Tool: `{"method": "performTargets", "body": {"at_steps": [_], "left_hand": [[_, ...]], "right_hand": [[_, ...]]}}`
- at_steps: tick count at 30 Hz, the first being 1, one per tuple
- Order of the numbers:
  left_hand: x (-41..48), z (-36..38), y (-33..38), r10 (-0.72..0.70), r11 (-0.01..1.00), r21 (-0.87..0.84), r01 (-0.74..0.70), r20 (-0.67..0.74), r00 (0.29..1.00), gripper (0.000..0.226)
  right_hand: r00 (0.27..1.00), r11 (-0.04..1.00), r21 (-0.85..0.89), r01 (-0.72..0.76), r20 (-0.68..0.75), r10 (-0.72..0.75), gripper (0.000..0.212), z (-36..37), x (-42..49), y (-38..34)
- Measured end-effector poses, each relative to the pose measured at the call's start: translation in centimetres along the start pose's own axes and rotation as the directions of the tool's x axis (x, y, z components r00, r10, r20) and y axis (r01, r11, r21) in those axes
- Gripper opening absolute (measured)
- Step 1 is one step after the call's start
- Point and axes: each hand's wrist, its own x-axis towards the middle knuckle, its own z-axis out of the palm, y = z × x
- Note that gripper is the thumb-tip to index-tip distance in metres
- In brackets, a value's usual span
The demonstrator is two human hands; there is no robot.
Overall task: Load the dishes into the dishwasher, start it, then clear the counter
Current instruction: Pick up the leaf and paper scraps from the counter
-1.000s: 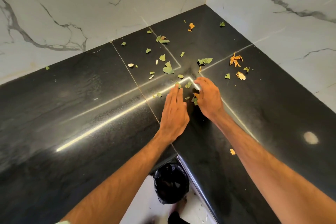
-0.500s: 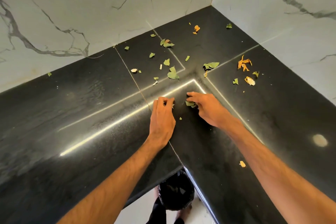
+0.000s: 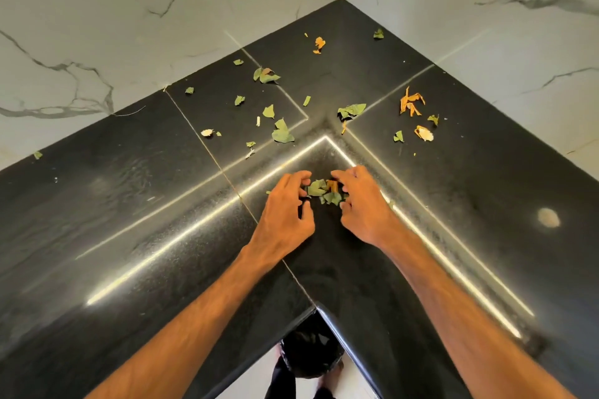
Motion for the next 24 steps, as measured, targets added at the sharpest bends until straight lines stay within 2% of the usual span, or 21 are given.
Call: {"method": "performTargets", "body": {"at_steps": [4,6,9,11,13,15,17,19,22,24], "left_hand": [[0.2,-0.3,-0.6,0.129,0.99,0.047,-0.137,0.136,0.982,0.059],[0.7,0.1,-0.6,0.153,0.987,0.028,-0.159,0.147,0.977,0.055],[1.9,1.2,0.0,0.164,0.986,0.007,-0.165,0.114,0.98,0.049],[2.8,2.1,0.3,0.169,0.986,-0.008,-0.169,0.107,0.98,0.048],[3.6,2.8,0.5,0.172,0.985,-0.019,-0.171,0.114,0.978,0.049],[4.1,3.2,0.7,0.175,0.985,-0.02,-0.174,0.119,0.977,0.049],[4.2,3.4,0.8,0.169,0.986,-0.013,-0.169,0.121,0.978,0.048],[4.2,3.3,0.8,0.17,0.985,-0.004,-0.171,0.132,0.977,0.047],[4.4,3.2,0.5,0.182,0.983,0.004,-0.184,0.15,0.972,0.046],[4.6,3.1,0.5,0.183,0.982,0.009,-0.187,0.165,0.969,0.046]], "right_hand": [[0.961,0.987,0.157,-0.021,-0.27,0.063,0.049,-2.4,1.4,0.6],[0.921,0.993,0.097,-0.074,-0.374,0.105,0.044,-4.3,2.2,2.3],[0.877,0.981,0.0,-0.194,-0.447,0.174,0.046,-7.1,3.9,5.0],[0.865,0.956,-0.048,-0.289,-0.441,0.24,0.052,-8.8,5.5,6.5],[0.872,0.924,-0.086,-0.373,-0.372,0.318,0.061,-10.2,7.3,7.9],[0.887,0.904,-0.125,-0.408,-0.29,0.36,0.055,-10.5,8.7,9.1],[0.909,0.908,-0.176,-0.38,-0.255,0.33,0.031,-9.8,9.0,9.3],[0.921,0.919,-0.204,-0.336,-0.273,0.276,0.019,-8.6,8.3,9.1],[0.942,0.944,-0.206,-0.256,-0.272,0.196,0.029,-6.4,6.0,7.6],[0.967,0.96,-0.206,-0.188,-0.208,0.144,0.044,-5.0,4.3,6.2]]}}
